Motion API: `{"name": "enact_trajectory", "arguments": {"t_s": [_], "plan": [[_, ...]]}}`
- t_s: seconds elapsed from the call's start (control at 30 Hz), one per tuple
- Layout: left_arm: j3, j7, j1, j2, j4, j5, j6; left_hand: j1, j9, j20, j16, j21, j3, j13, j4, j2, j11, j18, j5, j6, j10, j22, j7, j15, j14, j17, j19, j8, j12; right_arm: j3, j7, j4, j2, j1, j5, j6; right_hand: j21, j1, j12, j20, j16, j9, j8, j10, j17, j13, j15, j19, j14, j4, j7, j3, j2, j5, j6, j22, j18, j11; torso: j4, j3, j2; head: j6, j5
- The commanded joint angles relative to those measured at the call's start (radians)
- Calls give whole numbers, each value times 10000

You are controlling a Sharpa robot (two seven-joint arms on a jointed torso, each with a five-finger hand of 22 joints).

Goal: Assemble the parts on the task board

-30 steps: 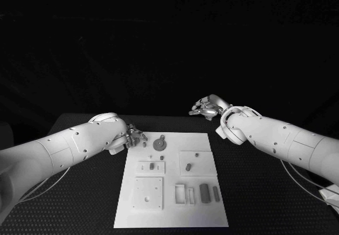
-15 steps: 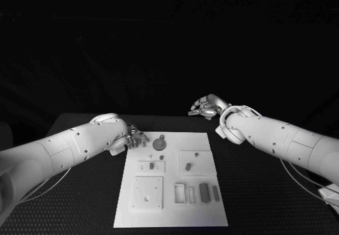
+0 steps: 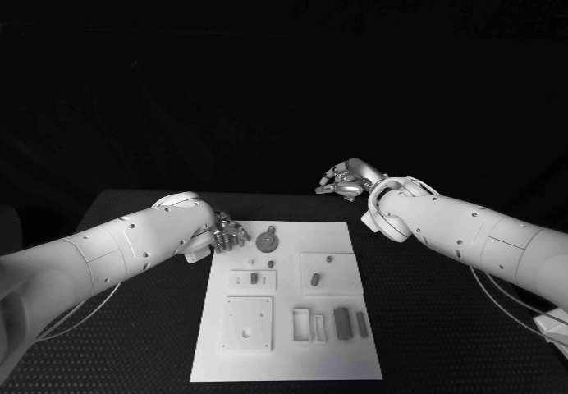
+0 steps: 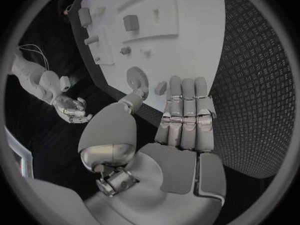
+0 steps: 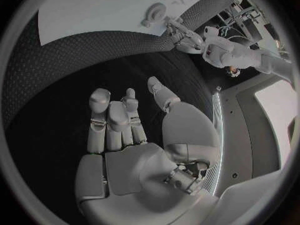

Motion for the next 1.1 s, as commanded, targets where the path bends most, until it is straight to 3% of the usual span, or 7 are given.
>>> {"name": "enact_trajectory", "arguments": {"t_s": [0.03, 0.2, 0.83, 0.93, 1.1], "plan": [[1, 115, -18, 34, -21, 81, 193, 15, 11, 10, 46, -55, 0, -18, -115, 128, -2, -18, 48, 21, 0, 22, -20, 12, -77, -20, 46, 58, 40, 6, 76, 18, 1, -3, -105, 36, -62, -11, -9, -87, -40, 14, -47, -68, 15, -11, 31, 1, -28, -68, 109, 3, 38, 11, 29, 52, 678, 4, 15, 1, -3, -14, -9], [-1, 88, -28, 51, -56, 105, 198, 56, -4, 11, 60, -79, 8, -30, -228, 261, -14, -22, 55, 82, 8, 38, -37, 13, -79, -38, 58, 98, 41, 6, 74, 35, 5, -3, -97, 43, -62, -16, -9, -87, -41, 15, -47, -68, 15, -12, 32, 1, -28, -66, 109, 0, 37, 10, 30, 53, 678, 4, 0, 20, -8, -18, 27], [-1, 177, -88, 145, -313, 475, 122, 46, -51, 17, 65, -137, 24, -69, -376, 457, -15, -33, 92, 107, 6, 57, -42, 20, -98, -88, 68, 123, 19, 6, 59, 20, 30, -4, -89, 105, -64, -24, -4, -86, -42, 20, -47, -65, 18, -15, 31, 1, -27, -63, 108, -2, 45, 11, 39, 56, 678, 3, 0, -12, 0, 6, -13], [-1, 212, -100, 151, -333, 522, 175, -2, -96, 33, 50, -196, 49, -97, -417, 648, 14, -43, 97, 33, -38, 57, -9, 41, -147, -125, 40, 93, -11, 6, 55, 39, 11, -20, -89, 108, -64, -23, -3, -86, -42, 21, -46, -64, 18, -16, 31, 2, -27, -63, 107, -1, 47, 11, 40, 56, 678, 3, 0, -6, 3, 9, -37], [-5, 232, -158, 199, -406, 563, 215, 26, -110, 38, 55, -222, 71, -105, -513, 738, 17, -42, 98, 37, -46, 68, -8, 46, -162, -142, 36, 106, -14, 6, 45, 32, 16, -23, -89, 121, -64, -21, -1, -86, -42, 22, -46, -62, 19, -16, 30, 2, -26, -64, 107, 0, 50, 11, 42, 57, 678, 2, -9, -6, 3, 20, -28]]}}
